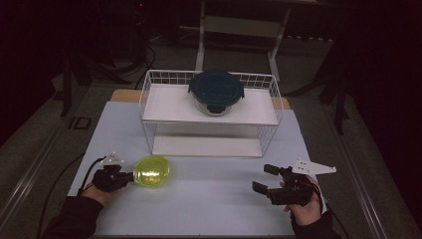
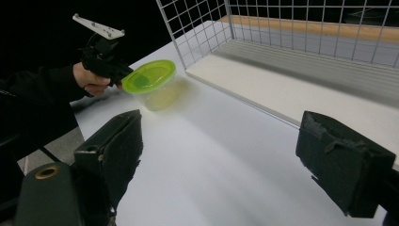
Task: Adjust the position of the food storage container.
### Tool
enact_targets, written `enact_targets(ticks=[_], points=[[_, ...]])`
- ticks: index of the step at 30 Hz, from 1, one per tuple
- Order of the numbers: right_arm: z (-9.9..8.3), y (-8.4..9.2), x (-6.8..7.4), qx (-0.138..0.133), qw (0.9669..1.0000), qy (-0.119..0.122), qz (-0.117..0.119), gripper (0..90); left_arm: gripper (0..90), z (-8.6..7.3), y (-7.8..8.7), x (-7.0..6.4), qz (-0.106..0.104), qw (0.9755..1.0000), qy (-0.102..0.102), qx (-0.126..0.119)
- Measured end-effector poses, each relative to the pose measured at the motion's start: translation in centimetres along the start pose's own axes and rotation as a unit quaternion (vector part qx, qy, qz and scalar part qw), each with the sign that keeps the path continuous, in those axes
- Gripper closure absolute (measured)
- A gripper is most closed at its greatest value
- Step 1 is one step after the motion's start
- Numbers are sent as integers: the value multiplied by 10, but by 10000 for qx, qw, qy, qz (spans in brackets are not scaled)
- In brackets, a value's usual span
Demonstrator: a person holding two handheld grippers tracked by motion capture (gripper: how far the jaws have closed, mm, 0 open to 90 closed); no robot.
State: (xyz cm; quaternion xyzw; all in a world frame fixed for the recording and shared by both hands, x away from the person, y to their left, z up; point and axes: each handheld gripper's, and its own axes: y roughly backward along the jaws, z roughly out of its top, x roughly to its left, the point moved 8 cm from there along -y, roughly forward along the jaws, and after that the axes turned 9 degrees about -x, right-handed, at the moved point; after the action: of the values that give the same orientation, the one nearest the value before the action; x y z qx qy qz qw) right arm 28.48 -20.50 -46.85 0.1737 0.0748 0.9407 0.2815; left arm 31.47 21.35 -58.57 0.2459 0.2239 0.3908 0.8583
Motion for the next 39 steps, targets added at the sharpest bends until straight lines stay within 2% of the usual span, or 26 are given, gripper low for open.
enact_targets(ticks=[17, 25, 27, 31, 39], points=[[-1, 0, -3, -13, 10000, -36, -9, 148, 886, 16, -24, -17, -180, 9997, -154, 35], [-1, 1, -2, -31, 10000, -57, 14, 148, 886, 26, -37, -34, -343, 9990, -283, 26], [-2, 1, -3, -20, 10000, -57, 10, 148, 886, 27, -40, -36, -393, 9989, -247, 25], [-2, 1, -2, -11, 10000, -44, 22, 148, 886, 27, -45, -38, -401, 9987, -309, 92], [-2, 1, -2, 0, 10000, -55, 15, 148, 886, 28, -43, -33, -359, 9991, -225, 76]])
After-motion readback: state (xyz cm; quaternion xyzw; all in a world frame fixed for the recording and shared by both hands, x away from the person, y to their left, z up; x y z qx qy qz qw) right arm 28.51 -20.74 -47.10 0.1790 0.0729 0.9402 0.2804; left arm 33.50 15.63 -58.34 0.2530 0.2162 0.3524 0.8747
